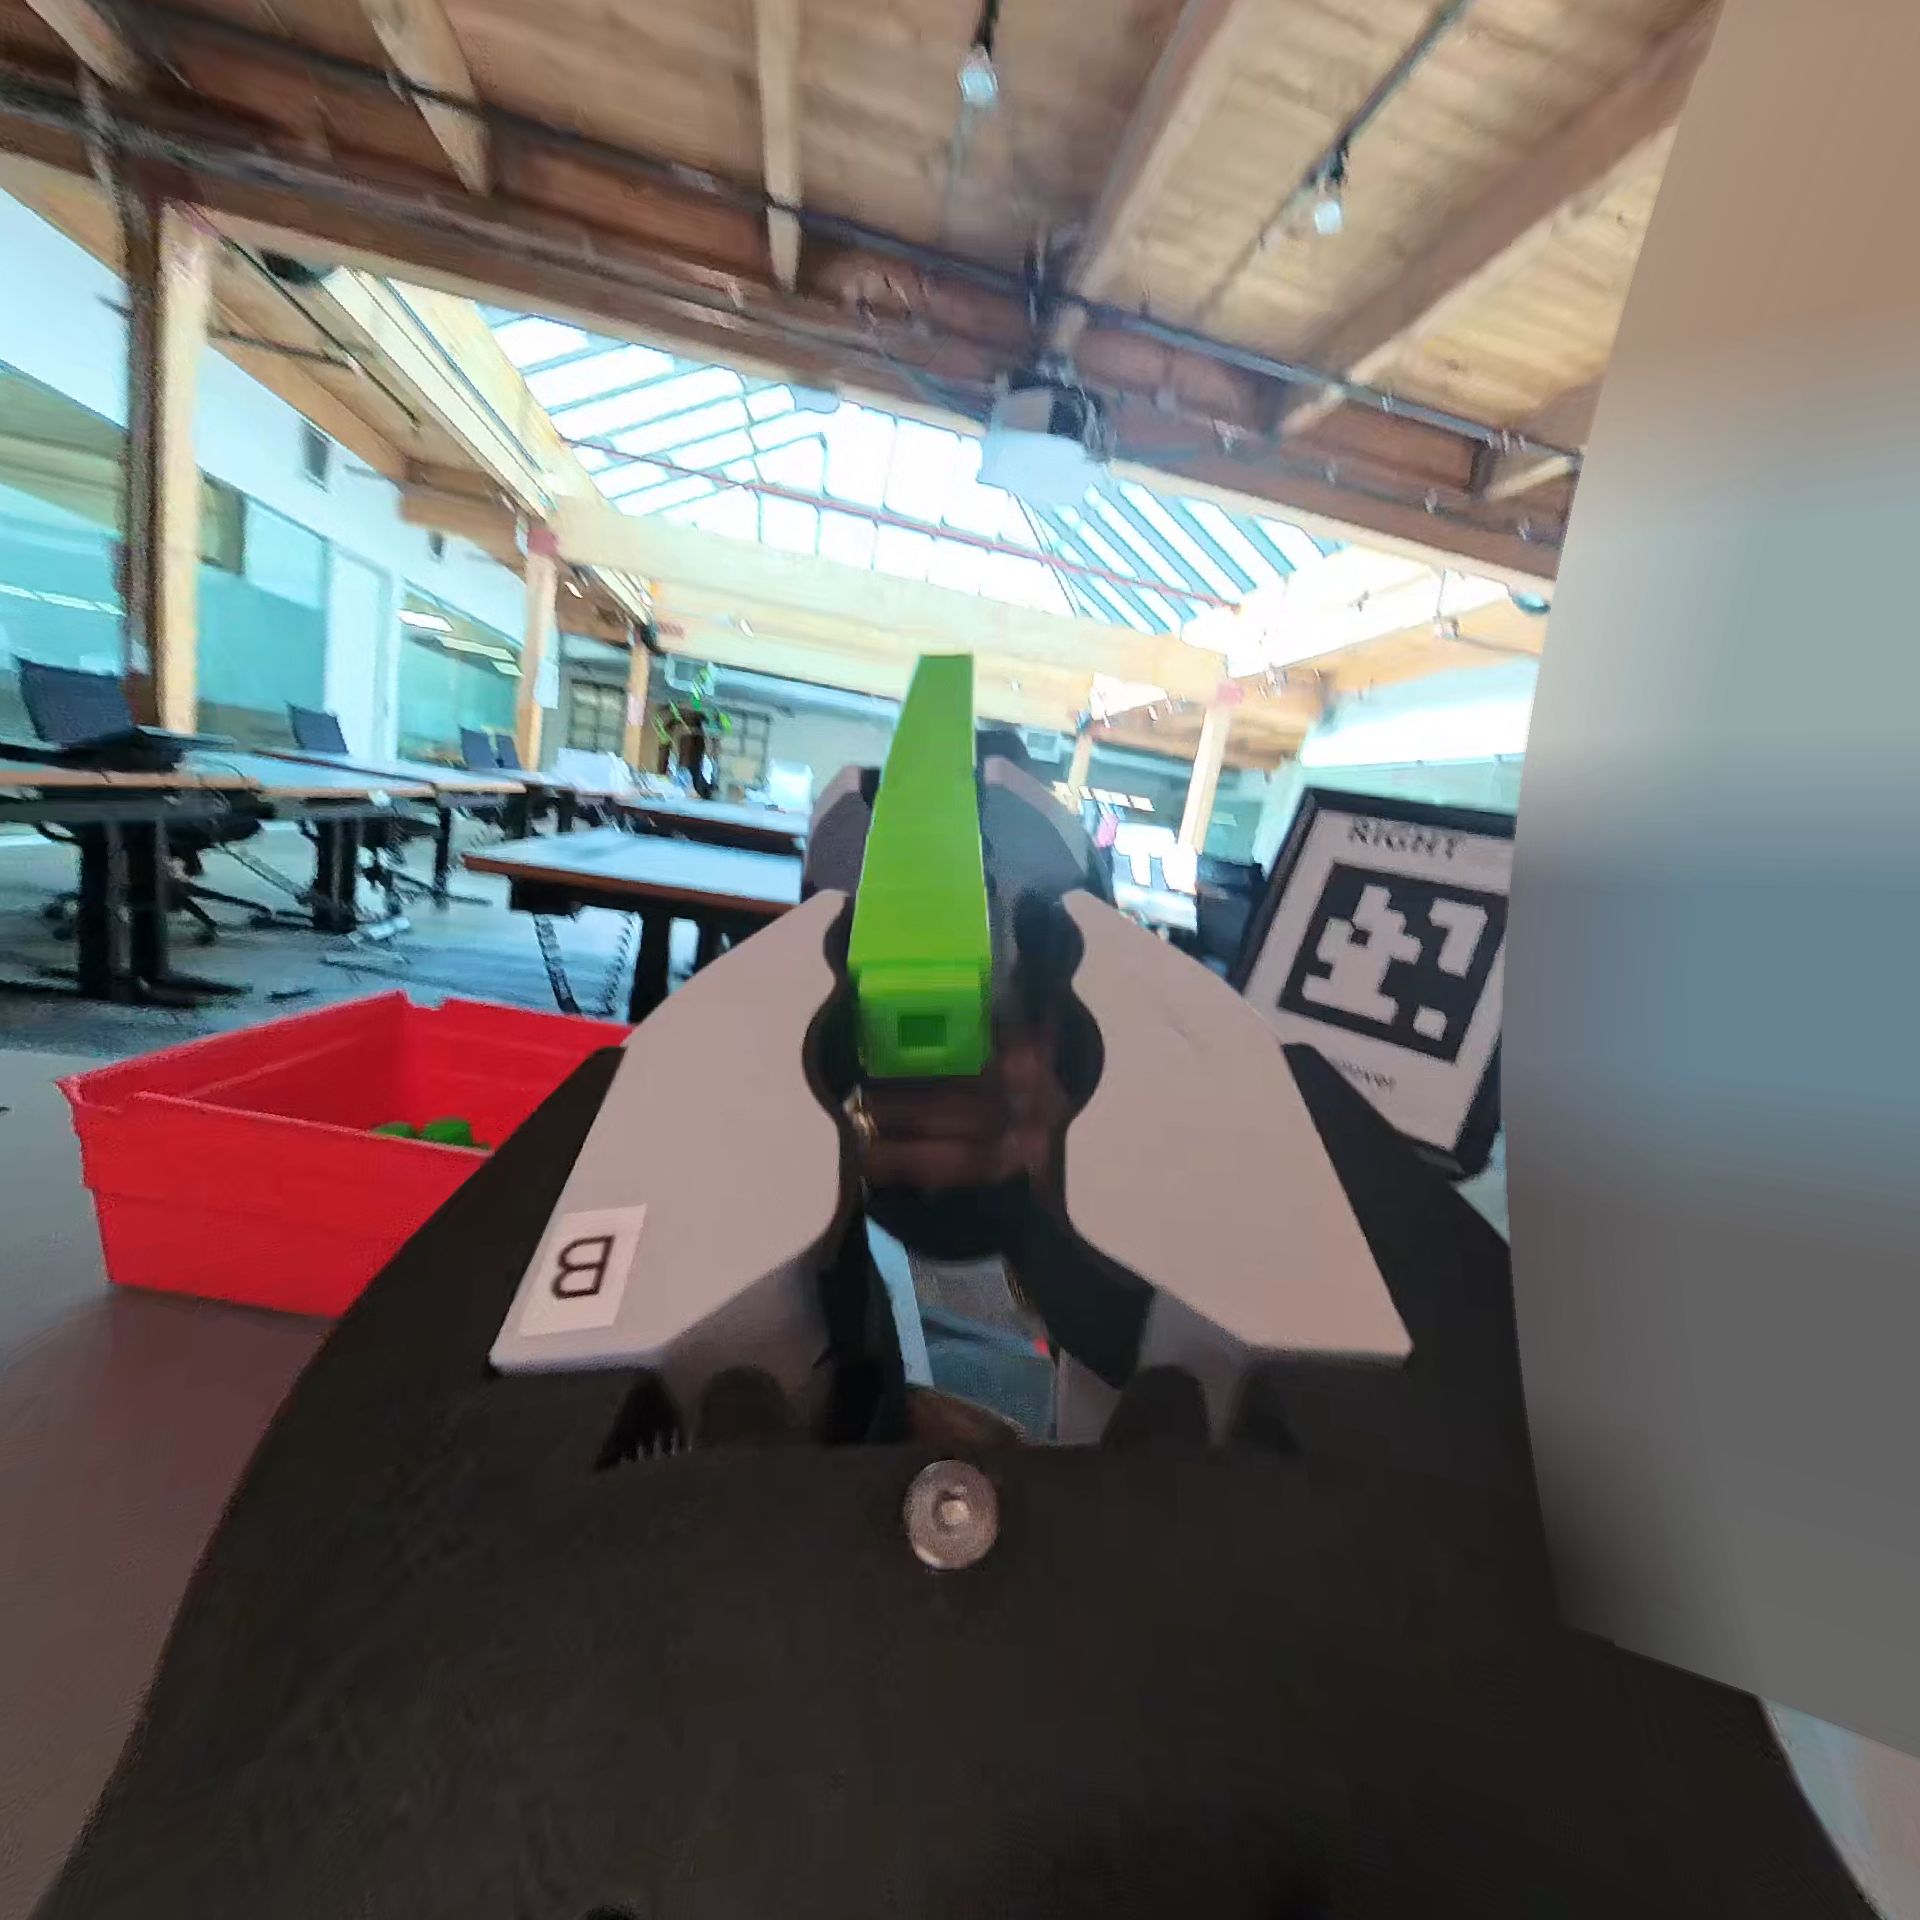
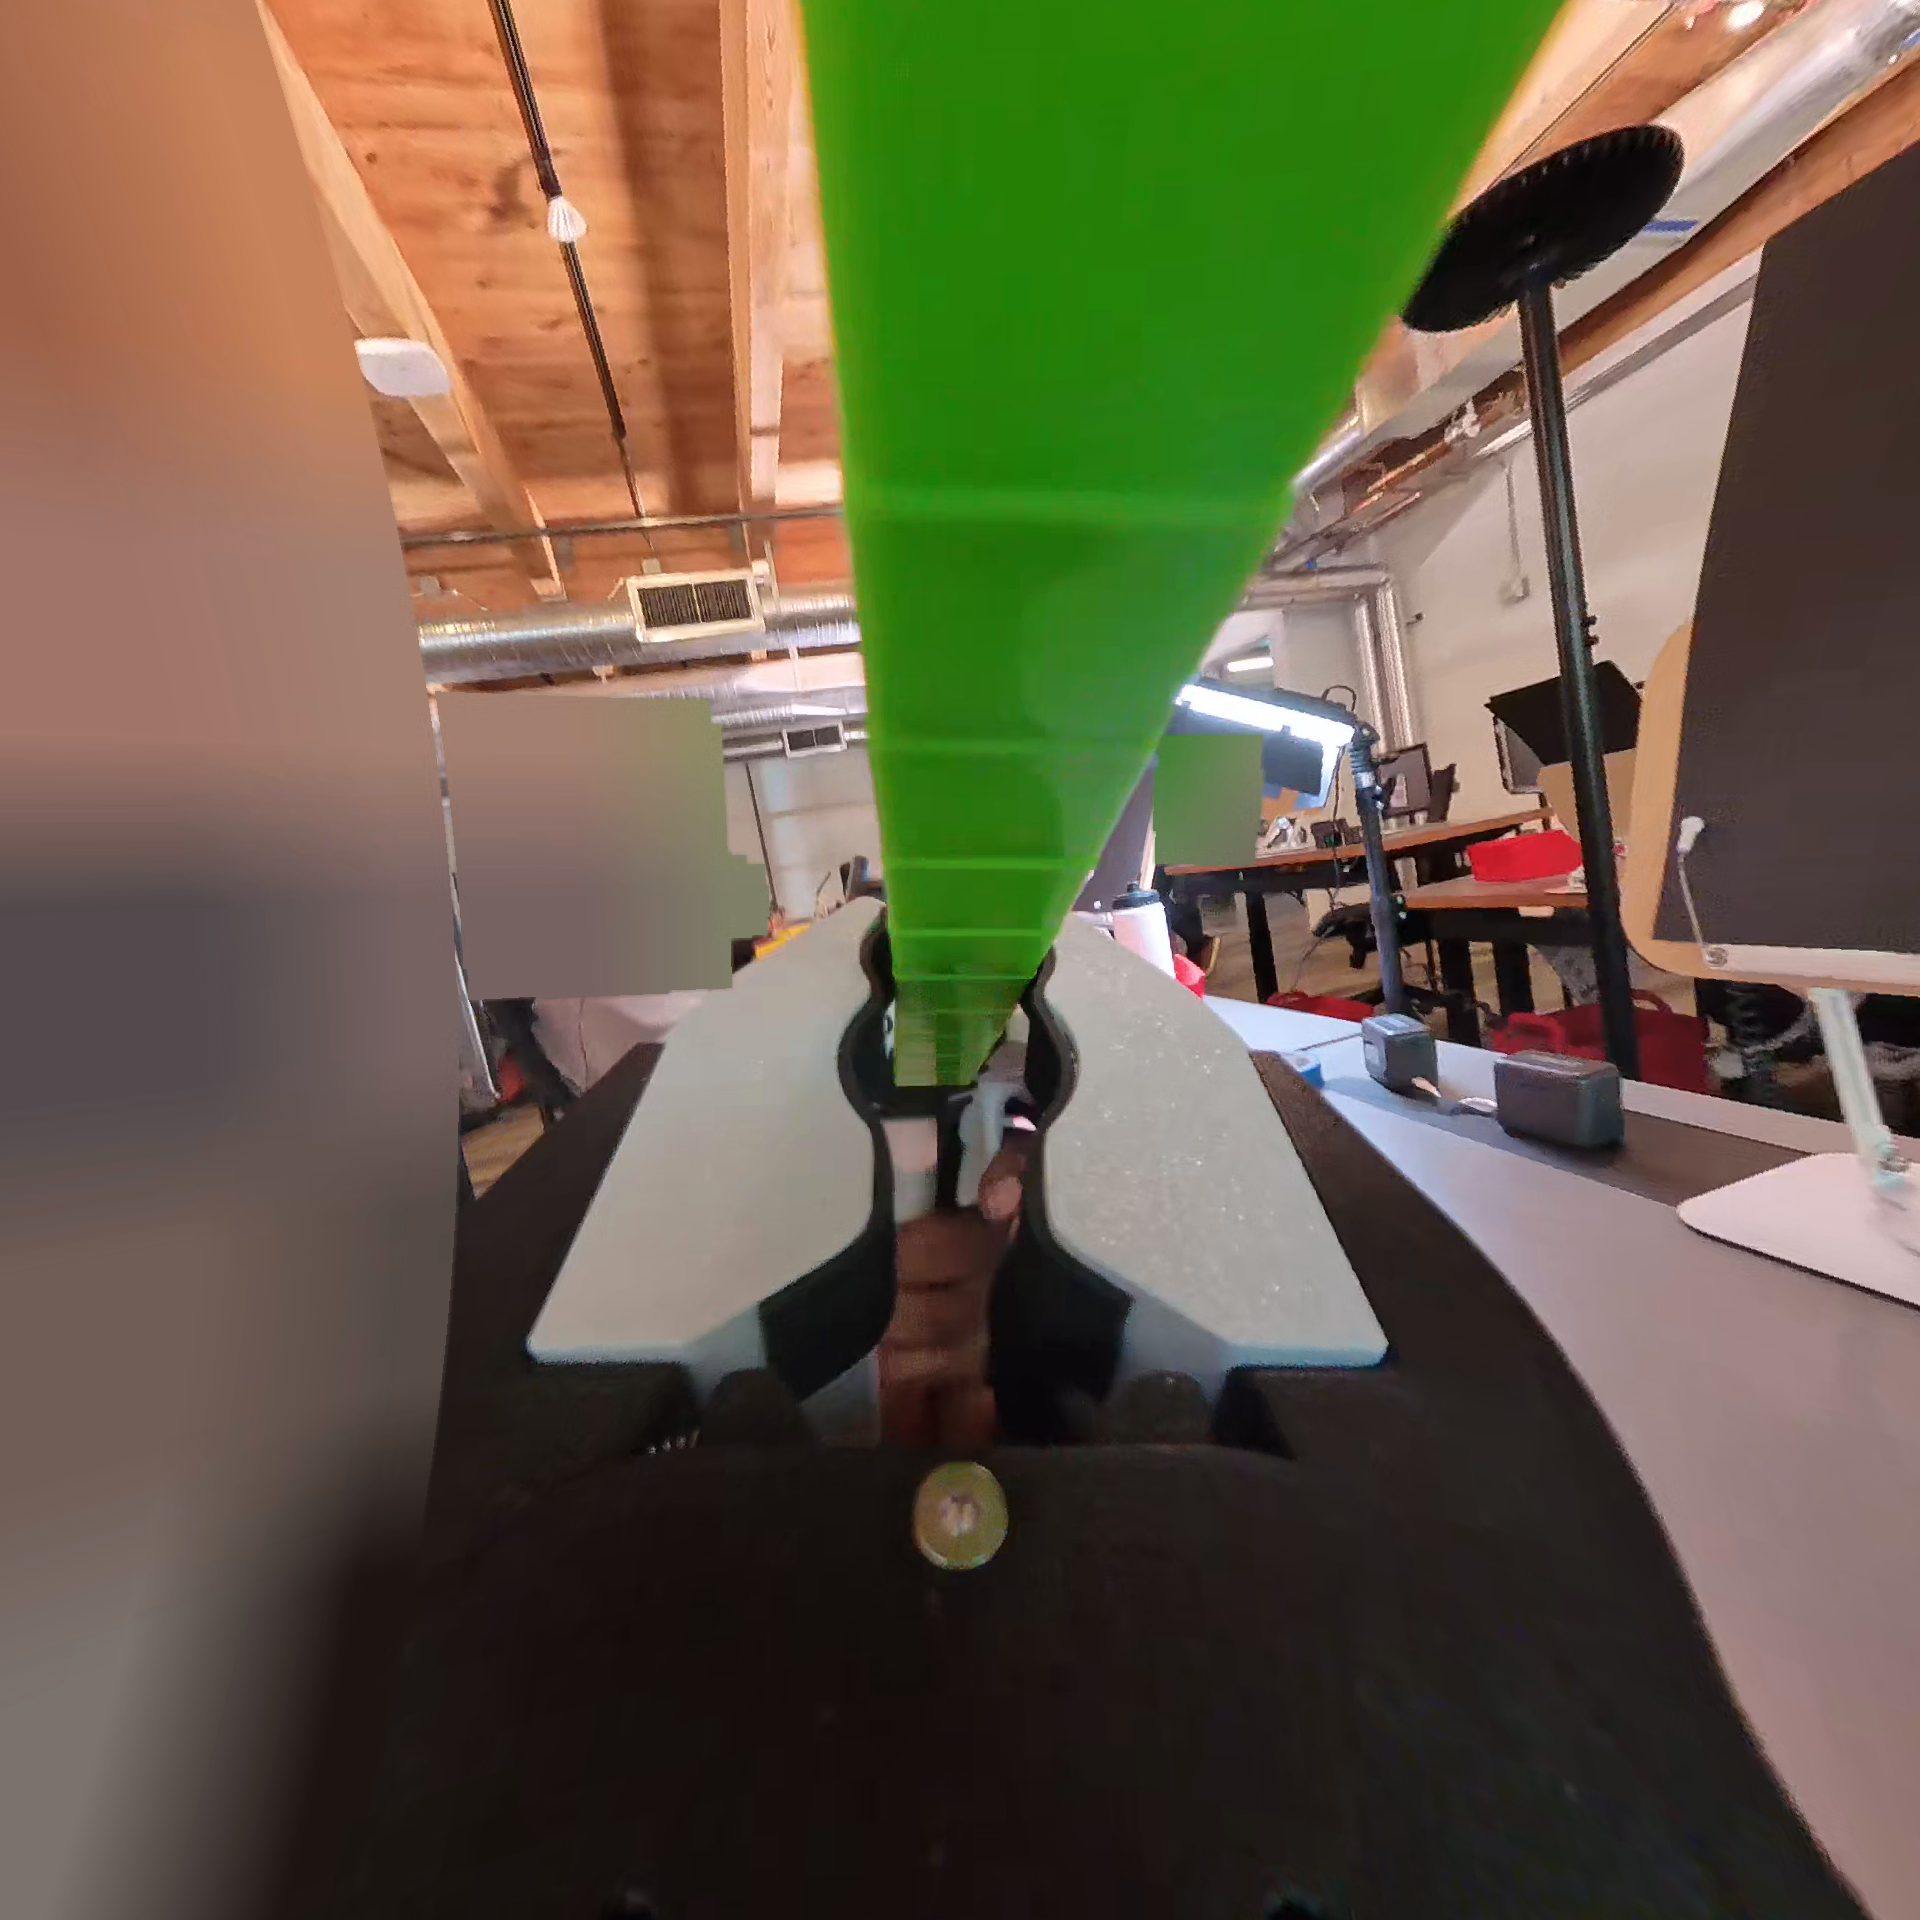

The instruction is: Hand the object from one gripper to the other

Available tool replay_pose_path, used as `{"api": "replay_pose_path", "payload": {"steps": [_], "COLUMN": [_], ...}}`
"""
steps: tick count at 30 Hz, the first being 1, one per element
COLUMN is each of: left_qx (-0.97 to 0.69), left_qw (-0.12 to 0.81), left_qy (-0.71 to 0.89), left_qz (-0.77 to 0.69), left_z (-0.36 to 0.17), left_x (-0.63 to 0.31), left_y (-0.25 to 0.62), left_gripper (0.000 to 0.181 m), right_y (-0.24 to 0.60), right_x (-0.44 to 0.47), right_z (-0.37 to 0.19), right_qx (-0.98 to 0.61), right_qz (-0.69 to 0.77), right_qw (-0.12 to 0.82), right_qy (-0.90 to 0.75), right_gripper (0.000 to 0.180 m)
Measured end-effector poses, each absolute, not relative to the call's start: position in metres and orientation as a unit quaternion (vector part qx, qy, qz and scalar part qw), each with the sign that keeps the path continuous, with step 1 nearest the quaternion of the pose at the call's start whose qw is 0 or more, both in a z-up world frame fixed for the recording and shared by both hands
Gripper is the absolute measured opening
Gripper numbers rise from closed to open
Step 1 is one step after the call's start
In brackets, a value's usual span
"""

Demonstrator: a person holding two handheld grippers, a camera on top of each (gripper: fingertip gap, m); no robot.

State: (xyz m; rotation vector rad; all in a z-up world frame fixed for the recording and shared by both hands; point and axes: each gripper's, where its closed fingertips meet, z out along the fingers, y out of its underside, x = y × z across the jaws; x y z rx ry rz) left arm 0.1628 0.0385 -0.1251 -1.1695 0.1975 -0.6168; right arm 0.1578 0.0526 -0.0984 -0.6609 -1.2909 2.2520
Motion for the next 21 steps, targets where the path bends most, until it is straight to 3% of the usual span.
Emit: {"api": "replay_pose_path", "payload": {"steps": [3,5,12,17,21], "left_qx": [-0.589,-0.612,-0.547,-0.620,-0.601], "left_qw": [0.746,0.737,0.784,0.723,0.734], "left_qy": [0.130,0.143,0.097,0.165,0.171], "left_qz": [-0.284,-0.248,-0.277,-0.256,-0.267], "left_z": [-0.137,-0.146,-0.135,-0.160,-0.156], "left_x": [0.169,0.171,0.178,0.189,0.195], "left_y": [0.035,0.040,0.052,0.053,0.052], "left_gripper": [0.034,0.023,0.023,0.023,0.023], "right_y": [0.054,0.050,0.036,0.031,0.026], "right_x": [0.165,0.168,0.159,0.167,0.171], "right_z": [-0.105,-0.107,-0.108,-0.122,-0.117], "right_qx": [-0.242,-0.236,-0.239,-0.246,-0.232], "right_qz": [0.791,0.782,0.765,0.712,0.712], "right_qw": [0.214,0.211,0.272,0.264,0.285], "right_qy": [-0.520,-0.536,-0.533,-0.603,-0.599], "right_gripper": [0.022,0.022,0.028,0.022,0.023]}}
